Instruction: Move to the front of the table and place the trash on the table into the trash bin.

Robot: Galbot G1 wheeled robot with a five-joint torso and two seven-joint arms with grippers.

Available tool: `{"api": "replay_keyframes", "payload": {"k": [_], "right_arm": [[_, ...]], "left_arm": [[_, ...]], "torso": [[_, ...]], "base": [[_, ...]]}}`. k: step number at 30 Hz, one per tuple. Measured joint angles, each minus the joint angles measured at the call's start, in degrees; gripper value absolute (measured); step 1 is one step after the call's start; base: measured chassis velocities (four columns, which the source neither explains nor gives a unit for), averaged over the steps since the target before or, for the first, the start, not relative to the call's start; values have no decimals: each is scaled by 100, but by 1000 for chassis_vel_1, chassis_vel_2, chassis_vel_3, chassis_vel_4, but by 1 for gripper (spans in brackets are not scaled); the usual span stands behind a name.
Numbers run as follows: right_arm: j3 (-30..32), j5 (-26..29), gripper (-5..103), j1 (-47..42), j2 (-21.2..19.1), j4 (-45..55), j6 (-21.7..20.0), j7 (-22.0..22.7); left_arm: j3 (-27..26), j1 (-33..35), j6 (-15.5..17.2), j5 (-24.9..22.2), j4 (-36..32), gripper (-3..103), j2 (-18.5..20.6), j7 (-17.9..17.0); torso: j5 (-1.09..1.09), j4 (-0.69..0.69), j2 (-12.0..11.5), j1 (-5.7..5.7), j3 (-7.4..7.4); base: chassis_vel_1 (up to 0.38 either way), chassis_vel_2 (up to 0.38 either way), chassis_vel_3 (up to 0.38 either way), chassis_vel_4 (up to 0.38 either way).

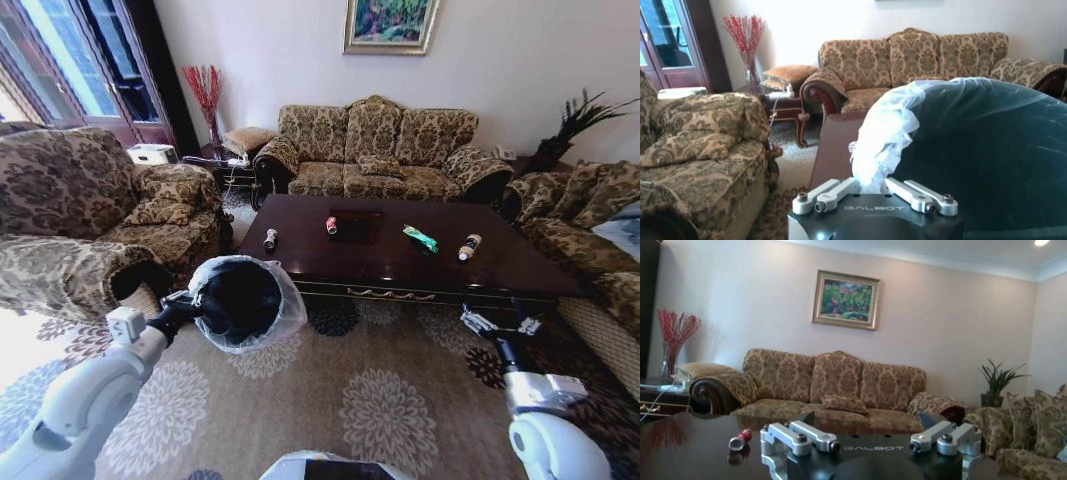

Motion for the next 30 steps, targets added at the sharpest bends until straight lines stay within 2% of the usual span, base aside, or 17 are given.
{"api": "replay_keyframes", "payload": {"k": [30], "right_arm": [[-8,0,100,62,29,75,-98,22]], "left_arm": [[58,-85,-34,-40,48,2,-59,45]], "torso": [[0,-1,792,352,438]], "base": [[0,0,0,0]]}}
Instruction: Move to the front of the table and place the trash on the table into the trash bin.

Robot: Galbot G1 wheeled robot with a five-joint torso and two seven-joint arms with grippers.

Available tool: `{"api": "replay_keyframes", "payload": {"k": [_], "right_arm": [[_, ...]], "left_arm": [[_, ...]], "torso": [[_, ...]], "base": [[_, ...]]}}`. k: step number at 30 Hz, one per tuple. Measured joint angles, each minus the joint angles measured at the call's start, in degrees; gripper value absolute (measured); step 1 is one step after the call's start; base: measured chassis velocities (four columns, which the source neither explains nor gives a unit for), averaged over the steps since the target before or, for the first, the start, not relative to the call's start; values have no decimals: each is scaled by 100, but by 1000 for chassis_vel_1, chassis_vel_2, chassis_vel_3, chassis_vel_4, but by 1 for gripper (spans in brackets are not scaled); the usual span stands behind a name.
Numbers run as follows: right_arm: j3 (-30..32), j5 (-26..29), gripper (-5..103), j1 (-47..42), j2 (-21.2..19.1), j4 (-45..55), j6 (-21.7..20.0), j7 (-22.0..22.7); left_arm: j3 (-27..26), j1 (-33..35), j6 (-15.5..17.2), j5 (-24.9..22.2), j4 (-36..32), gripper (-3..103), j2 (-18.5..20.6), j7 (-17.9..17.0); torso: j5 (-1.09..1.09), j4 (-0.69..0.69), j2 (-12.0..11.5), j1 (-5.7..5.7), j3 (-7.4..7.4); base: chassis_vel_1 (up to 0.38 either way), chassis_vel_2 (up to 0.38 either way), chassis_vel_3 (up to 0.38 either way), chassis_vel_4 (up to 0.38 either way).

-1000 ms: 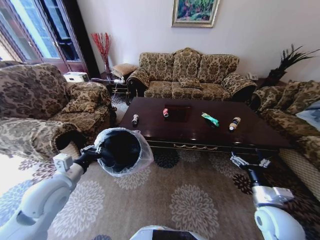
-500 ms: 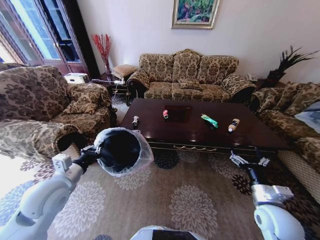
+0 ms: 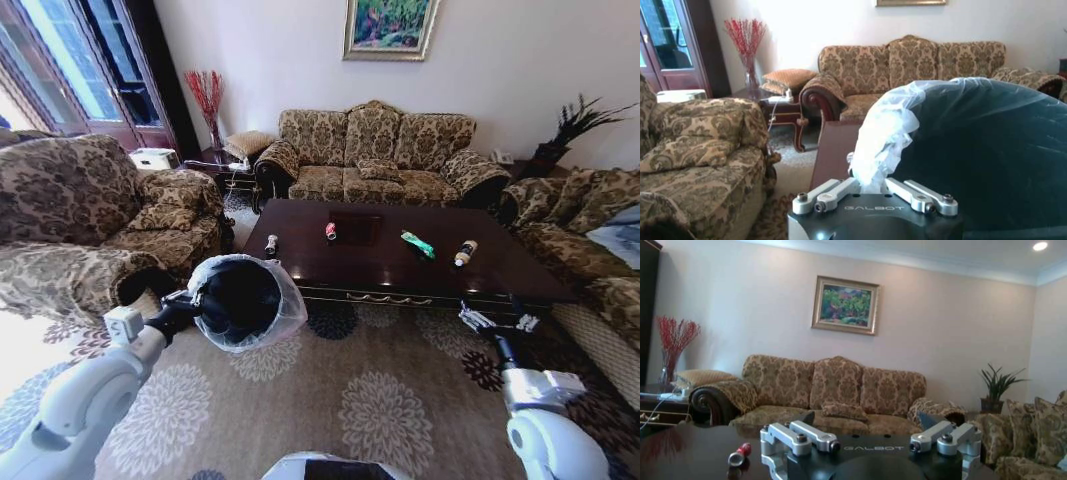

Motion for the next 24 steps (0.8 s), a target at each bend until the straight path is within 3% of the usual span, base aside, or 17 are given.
{"api": "replay_keyframes", "payload": {"k": [3,9,12,24], "right_arm": [[53,124,100,70,-99,5,-15,7],[-29,108,100,199,-140,5,-110,22],[-87,52,100,266,-108,-20,-126,-1],[-69,12,100,299,-40,-241,-91,-259]], "left_arm": [[-97,97,-1,20,-70,2,-6,-28],[-181,173,-23,17,-86,2,-29,6],[-79,160,-253,8,-46,2,-52,1],[253,160,-406,147,4,2,-155,-15]], "torso": [[0,2,190,91,99],[0,0,336,153,181],[0,2,459,210,251],[0,0,559,251,310]], "base": [[0,0,0,0],[0,0,0,0],[0,0,0,0],[0,0,0,0]]}}
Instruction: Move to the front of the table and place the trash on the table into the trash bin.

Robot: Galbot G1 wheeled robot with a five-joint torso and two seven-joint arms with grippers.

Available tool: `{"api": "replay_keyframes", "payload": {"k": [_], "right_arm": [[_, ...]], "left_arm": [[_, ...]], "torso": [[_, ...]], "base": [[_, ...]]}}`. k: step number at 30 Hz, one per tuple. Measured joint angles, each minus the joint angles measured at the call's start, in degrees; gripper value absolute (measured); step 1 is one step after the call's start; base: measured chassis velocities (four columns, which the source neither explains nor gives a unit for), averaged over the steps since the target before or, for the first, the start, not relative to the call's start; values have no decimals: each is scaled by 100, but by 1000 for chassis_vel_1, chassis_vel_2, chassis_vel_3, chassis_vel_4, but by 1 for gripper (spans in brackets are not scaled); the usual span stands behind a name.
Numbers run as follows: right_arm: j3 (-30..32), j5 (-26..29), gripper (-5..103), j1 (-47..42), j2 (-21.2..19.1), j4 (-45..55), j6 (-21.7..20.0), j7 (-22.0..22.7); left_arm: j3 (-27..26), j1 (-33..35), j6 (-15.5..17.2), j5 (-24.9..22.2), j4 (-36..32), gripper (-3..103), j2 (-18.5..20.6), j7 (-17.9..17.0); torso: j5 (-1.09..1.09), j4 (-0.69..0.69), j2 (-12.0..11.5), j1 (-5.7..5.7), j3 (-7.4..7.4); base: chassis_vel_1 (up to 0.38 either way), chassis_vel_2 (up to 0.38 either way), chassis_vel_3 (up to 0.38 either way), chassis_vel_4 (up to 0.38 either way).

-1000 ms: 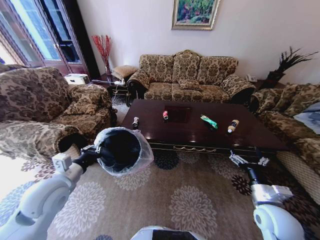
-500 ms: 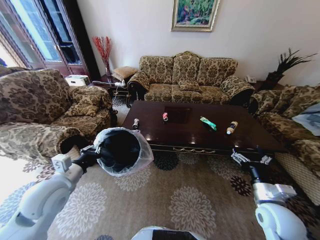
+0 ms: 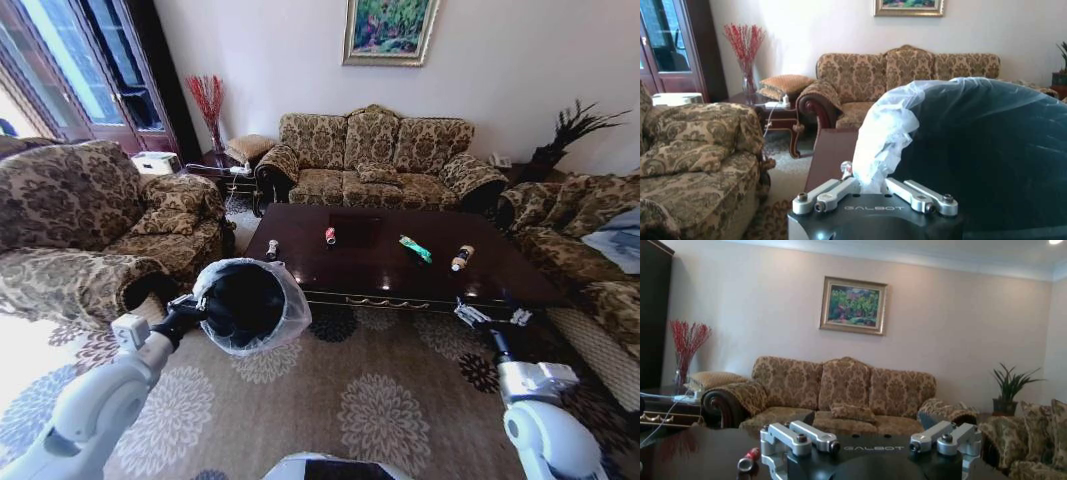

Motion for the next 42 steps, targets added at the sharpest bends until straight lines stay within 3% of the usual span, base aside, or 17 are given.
{"api": "replay_keyframes", "payload": {"k": [20,42], "right_arm": [[-78,-30,100,29,47,-78,21,-29],[-105,-76,100,74,44,-245,96,-108]], "left_arm": [[73,-1,-70,64,51,2,-75,-61],[248,-67,138,183,38,2,-90,-127]], "torso": [[1,0,-52,-18,-26],[-1,0,-71,-33,-39]], "base": [[-132,125,117,-122],[-79,116,118,-83]]}}
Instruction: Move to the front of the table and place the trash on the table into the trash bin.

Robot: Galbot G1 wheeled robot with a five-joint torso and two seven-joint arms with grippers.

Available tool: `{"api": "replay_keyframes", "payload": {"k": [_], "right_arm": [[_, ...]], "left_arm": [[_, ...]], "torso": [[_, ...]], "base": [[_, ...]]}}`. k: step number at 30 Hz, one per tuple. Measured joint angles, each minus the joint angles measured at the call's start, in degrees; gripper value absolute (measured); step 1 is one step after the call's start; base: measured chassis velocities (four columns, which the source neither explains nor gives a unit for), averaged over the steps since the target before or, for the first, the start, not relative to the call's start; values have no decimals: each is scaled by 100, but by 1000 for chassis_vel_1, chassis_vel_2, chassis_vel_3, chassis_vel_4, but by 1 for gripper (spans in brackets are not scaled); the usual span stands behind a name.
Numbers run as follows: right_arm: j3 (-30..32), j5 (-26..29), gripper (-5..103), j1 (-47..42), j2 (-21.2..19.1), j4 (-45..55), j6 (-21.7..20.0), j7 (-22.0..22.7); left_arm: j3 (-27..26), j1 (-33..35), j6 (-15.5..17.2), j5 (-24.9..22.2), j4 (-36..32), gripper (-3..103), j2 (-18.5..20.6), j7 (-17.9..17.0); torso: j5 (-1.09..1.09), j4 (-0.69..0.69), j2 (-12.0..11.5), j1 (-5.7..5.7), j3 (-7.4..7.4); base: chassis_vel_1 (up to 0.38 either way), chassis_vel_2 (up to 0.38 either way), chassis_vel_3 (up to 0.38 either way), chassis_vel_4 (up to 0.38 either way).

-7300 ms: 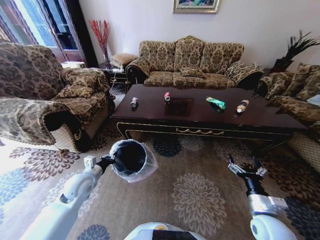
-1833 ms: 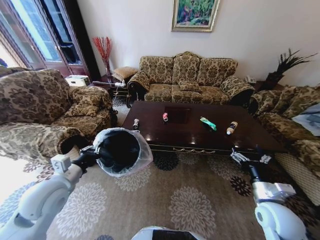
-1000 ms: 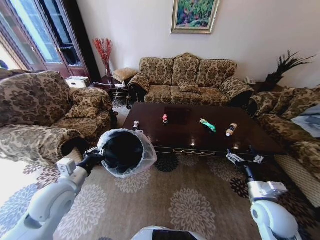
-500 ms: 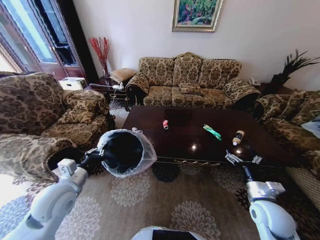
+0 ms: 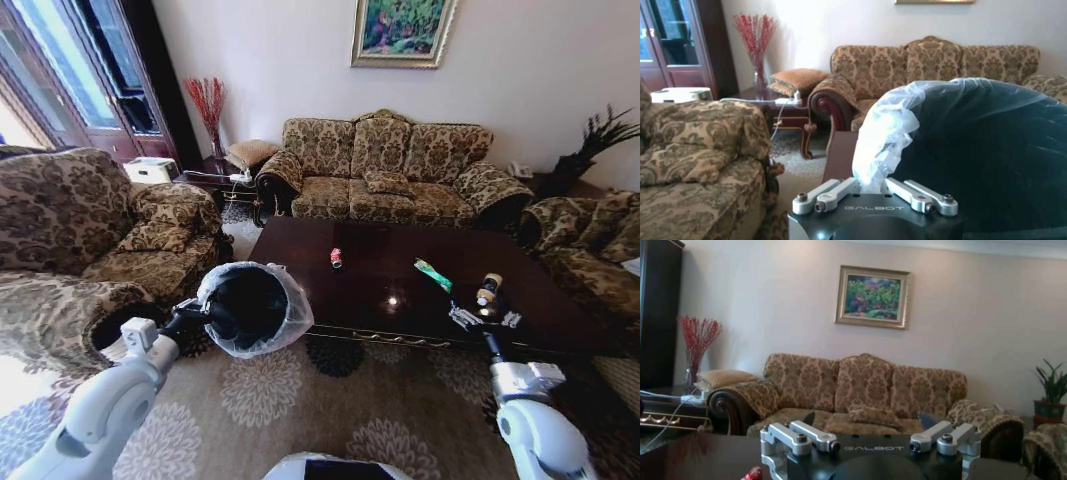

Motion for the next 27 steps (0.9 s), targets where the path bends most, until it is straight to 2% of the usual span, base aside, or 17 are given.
{"api": "replay_keyframes", "payload": {"k": [9,27], "right_arm": [[6,-72,100,7,11,-56,44,-38],[-2,-86,100,21,17,-59,45,-44]], "left_arm": [[-6,22,16,8,-14,2,-21,-18],[-33,32,24,9,-21,2,-20,-18]], "torso": [[0,0,-4,0,-2],[0,2,-10,-2,-4]], "base": [[-75,215,234,-65],[-44,291,289,-60]]}}
